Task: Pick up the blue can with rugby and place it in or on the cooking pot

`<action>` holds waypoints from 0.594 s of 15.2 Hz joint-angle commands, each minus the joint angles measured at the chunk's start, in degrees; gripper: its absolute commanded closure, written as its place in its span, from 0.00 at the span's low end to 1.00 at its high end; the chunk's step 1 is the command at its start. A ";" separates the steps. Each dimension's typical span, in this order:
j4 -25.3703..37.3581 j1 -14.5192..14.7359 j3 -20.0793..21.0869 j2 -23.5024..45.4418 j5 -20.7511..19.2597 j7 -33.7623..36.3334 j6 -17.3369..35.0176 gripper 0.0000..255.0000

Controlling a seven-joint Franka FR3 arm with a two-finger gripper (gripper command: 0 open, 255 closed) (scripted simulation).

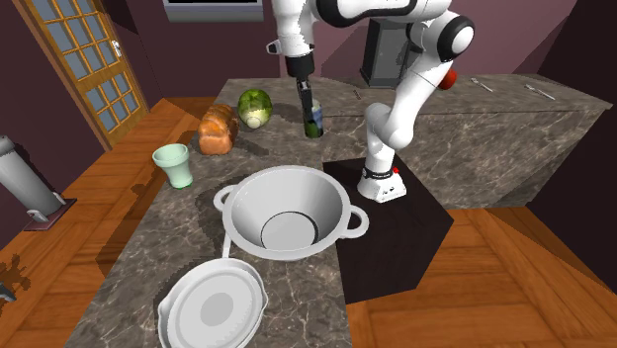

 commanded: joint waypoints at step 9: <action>15.69 2.60 9.81 15.44 2.40 13.09 0.83 1.00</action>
